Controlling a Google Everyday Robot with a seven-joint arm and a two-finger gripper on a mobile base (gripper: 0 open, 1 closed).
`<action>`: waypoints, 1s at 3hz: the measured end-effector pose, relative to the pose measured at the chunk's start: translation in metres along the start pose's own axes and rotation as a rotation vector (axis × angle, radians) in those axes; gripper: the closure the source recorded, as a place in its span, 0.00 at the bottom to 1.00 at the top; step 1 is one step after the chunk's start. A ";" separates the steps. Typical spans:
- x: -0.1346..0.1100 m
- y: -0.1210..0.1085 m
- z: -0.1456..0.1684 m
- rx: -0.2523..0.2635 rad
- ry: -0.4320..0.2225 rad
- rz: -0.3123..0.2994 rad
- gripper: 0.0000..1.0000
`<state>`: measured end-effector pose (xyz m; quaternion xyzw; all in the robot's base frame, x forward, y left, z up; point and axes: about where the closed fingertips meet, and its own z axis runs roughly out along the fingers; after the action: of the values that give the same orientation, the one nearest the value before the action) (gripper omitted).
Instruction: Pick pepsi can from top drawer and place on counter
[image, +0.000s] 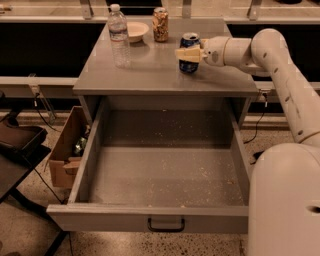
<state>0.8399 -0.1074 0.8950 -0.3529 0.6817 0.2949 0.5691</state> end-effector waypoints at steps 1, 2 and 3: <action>0.000 0.000 0.001 0.001 -0.001 0.002 0.82; 0.000 0.000 0.001 0.001 -0.001 0.002 0.57; 0.000 0.000 0.001 0.001 -0.001 0.002 0.36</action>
Offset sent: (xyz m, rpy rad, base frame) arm 0.0006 0.0004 -0.0006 0.0014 0.0008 -0.0012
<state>0.8406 -0.1069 0.8944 -0.3520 0.6819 0.2952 0.5692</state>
